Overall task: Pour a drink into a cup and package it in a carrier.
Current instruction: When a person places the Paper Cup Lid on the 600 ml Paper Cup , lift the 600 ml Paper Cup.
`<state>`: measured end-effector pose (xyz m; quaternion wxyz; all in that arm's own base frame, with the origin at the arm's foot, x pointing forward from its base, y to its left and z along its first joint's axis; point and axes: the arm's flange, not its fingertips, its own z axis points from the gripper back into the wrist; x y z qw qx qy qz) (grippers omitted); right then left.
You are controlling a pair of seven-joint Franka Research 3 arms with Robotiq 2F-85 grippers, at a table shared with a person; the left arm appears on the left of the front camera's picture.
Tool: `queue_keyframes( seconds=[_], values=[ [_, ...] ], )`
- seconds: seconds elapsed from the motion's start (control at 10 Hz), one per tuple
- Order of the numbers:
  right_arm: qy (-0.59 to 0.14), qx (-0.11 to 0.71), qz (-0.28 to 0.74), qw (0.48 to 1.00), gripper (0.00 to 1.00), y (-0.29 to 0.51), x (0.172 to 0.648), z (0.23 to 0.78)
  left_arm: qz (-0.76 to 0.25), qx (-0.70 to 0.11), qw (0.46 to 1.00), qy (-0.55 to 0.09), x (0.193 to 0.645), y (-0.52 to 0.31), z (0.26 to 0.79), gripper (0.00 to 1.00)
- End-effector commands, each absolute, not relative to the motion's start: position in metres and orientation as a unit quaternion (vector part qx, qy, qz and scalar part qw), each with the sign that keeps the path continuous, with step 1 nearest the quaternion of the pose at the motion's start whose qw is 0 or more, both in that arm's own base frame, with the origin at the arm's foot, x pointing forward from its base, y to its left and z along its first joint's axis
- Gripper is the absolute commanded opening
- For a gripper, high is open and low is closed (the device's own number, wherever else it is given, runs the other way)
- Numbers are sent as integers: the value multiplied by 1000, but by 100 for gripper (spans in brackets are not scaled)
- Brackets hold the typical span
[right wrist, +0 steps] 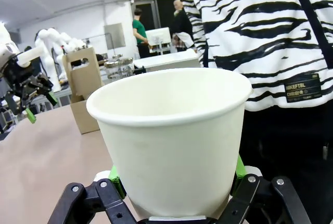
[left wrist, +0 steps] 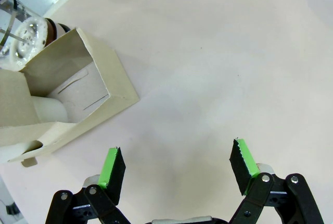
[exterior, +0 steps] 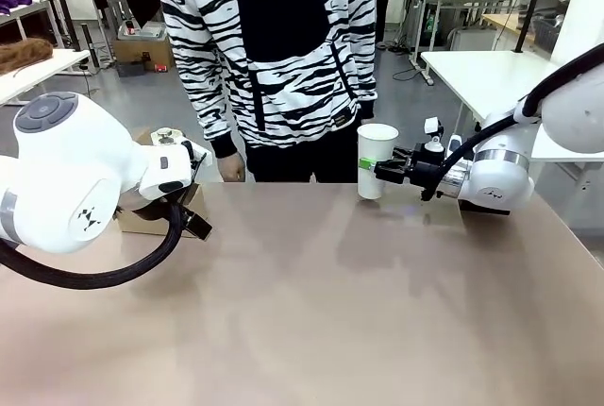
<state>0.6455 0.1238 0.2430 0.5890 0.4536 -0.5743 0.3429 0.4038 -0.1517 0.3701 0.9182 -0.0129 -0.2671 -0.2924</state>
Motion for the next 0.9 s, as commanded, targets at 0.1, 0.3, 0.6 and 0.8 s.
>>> queue_keyframes(
  seconds=[0.1,0.3,0.6,0.8],
  values=[
    [-576,454,341,588,86,126,645,245,-292,-14,918,-267,404,-152,370,100],
    [-576,454,341,588,86,126,645,245,-292,-14,918,-267,404,-152,370,100],
    [-576,454,341,588,86,126,645,245,-292,-14,918,-267,404,-152,370,100],
    [-576,454,341,588,86,126,645,245,-292,-14,918,-267,404,-152,370,100]
  ],
)
